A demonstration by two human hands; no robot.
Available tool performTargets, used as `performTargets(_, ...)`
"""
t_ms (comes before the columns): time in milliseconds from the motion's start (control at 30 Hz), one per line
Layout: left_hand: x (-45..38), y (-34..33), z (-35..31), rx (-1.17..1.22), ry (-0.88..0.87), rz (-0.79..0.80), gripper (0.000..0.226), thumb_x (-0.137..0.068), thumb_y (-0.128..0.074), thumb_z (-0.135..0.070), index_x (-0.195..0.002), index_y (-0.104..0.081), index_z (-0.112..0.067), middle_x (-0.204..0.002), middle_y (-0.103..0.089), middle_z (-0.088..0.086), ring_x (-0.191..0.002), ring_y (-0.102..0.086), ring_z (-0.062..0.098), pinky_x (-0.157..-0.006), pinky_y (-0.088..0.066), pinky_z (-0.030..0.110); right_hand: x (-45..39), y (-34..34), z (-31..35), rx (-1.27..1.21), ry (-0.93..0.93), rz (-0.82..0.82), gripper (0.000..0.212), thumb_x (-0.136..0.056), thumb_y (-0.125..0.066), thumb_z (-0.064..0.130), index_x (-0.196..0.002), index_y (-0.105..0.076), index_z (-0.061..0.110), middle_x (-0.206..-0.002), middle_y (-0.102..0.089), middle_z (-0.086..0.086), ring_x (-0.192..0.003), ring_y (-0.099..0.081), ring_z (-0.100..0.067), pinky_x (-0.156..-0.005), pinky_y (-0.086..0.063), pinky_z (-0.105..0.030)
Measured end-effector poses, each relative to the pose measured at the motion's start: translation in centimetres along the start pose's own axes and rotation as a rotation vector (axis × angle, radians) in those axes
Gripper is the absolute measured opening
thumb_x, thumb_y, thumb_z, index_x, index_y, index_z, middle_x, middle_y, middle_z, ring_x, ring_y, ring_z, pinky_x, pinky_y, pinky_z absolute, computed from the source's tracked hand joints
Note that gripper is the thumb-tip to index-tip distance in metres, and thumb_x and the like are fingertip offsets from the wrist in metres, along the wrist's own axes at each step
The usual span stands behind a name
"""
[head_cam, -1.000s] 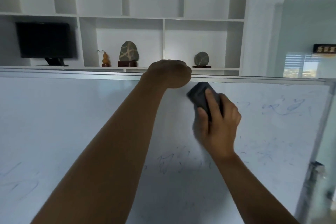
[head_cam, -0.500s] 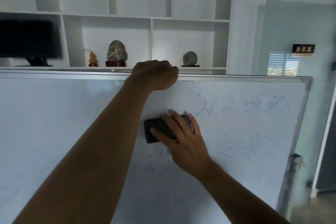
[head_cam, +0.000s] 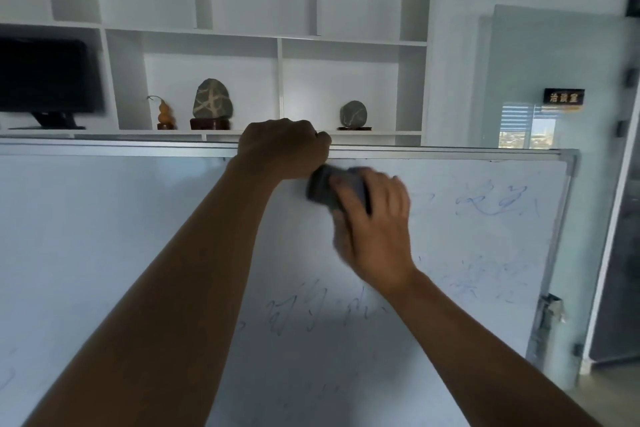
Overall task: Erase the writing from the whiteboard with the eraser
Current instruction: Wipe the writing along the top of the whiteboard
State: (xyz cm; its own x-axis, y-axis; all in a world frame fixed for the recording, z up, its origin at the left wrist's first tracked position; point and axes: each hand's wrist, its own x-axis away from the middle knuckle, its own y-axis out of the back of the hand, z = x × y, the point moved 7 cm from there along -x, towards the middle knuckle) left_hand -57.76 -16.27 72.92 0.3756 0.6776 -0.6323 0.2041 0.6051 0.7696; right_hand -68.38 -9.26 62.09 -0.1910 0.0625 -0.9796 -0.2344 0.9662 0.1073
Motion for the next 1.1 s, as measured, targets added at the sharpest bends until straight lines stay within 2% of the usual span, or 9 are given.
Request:
performTargets(100, 0.2, 0.0, 0.2, -0.016, -0.017, -0.004, 0.047, -0.085, -0.017, -0.042, -0.098, -0.055, -0.018, -0.118, -0.061, 0.013, -0.101, -0.052, 0.032, -0.076, -0.030, 0.037, 2.7, -1.1, 2.9, -0.006, 0.324, 0.100, 0.055, -0.081, -0.061, 0.007, -0.132, -0.049, 0.024, -0.128, -0.058, -0.019, -0.117, -0.053, -0.036, -0.106, -0.035, -0.047)
performTargets(267, 0.4, 0.1, -0.1, 0.017, 0.017, 0.010, 0.043, -0.091, -0.023, -0.039, -0.100, -0.058, -0.015, -0.114, -0.061, 0.015, -0.090, -0.046, 0.029, -0.077, -0.031, 0.036, 2.9, 0.3, -1.6, 0.001, -0.210, -0.024, 0.047, -0.094, -0.057, 0.032, -0.136, -0.044, 0.017, -0.118, -0.057, -0.021, -0.099, -0.051, -0.031, -0.083, -0.038, -0.039)
performTargets(400, 0.5, 0.2, 0.2, 0.008, 0.017, -0.010, 0.034, -0.094, -0.025, -0.038, -0.086, -0.050, -0.016, -0.106, -0.062, 0.013, -0.084, -0.044, 0.028, -0.074, -0.031, 0.036, 5.6, -0.8, 2.0, 0.018, 0.109, 0.121, 0.046, -0.095, -0.052, 0.036, -0.135, -0.044, 0.015, -0.114, -0.061, -0.022, -0.092, -0.058, -0.034, -0.078, -0.040, -0.036)
performTargets(533, 0.5, 0.3, -0.2, 0.002, 0.003, -0.025, 0.033, -0.094, -0.025, -0.038, -0.086, -0.050, -0.016, -0.104, -0.062, 0.012, -0.084, -0.045, 0.029, -0.074, -0.031, 0.036, 5.3, 1.5, -2.7, -0.096, -0.419, -0.105, 0.050, -0.093, -0.055, 0.035, -0.137, -0.048, 0.011, -0.109, -0.056, -0.022, -0.093, -0.047, -0.029, -0.077, -0.041, -0.035)
performTargets(667, 0.7, 0.3, -0.1, -0.019, 0.014, -0.018, 0.033, -0.095, -0.024, -0.037, -0.088, -0.049, -0.017, -0.098, -0.057, 0.010, -0.084, -0.044, 0.028, -0.072, -0.027, 0.036, 6.8, 0.0, 0.7, 0.019, -0.003, 0.085, 0.053, -0.092, -0.060, 0.034, -0.139, -0.042, 0.016, -0.112, -0.060, -0.023, -0.089, -0.054, -0.033, -0.075, -0.043, -0.038)
performTargets(767, 0.8, 0.5, -0.3, -0.038, 0.017, -0.025, 0.031, -0.095, -0.025, -0.037, -0.087, -0.047, -0.016, -0.092, -0.052, 0.010, -0.083, -0.044, 0.028, -0.072, -0.028, 0.035, 6.3, 2.0, -3.3, -0.009, -0.358, -0.081, 0.049, -0.092, -0.060, 0.033, -0.135, -0.048, 0.013, -0.107, -0.057, -0.022, -0.090, -0.048, -0.029, -0.074, -0.043, -0.037)
performTargets(900, 1.1, 0.7, -0.4, -0.042, 0.010, -0.026, 0.040, -0.088, -0.017, -0.040, -0.088, -0.048, -0.014, -0.088, -0.050, 0.008, -0.082, -0.044, 0.029, -0.071, -0.029, 0.036, 6.5, 1.2, 0.3, 0.125, 0.023, 0.063, 0.051, -0.093, -0.062, 0.032, -0.137, -0.045, 0.014, -0.104, -0.062, -0.022, -0.081, -0.054, -0.033, -0.069, -0.041, -0.038)
performTargets(1033, 1.4, 0.9, -0.5, -0.002, 0.039, -0.037, 0.035, -0.093, -0.023, -0.040, -0.086, -0.047, -0.015, -0.087, -0.046, 0.009, -0.083, -0.043, 0.029, -0.074, -0.030, 0.035, 5.8, 3.3, -3.8, 0.084, -0.320, -0.061, 0.046, -0.093, -0.060, 0.033, -0.133, -0.054, 0.011, -0.098, -0.056, -0.021, -0.082, -0.047, -0.031, -0.069, -0.043, -0.039)
performTargets(1100, 1.5, 1.1, -0.4, 0.015, 0.052, -0.041, 0.032, -0.095, -0.026, -0.038, -0.086, -0.047, -0.017, -0.088, -0.046, 0.010, -0.083, -0.043, 0.029, -0.075, -0.030, 0.035, 6.1, 2.6, -2.2, 0.092, -0.206, -0.017, 0.047, -0.093, -0.060, 0.033, -0.135, -0.051, 0.013, -0.100, -0.058, -0.022, -0.082, -0.049, -0.032, -0.069, -0.041, -0.039)
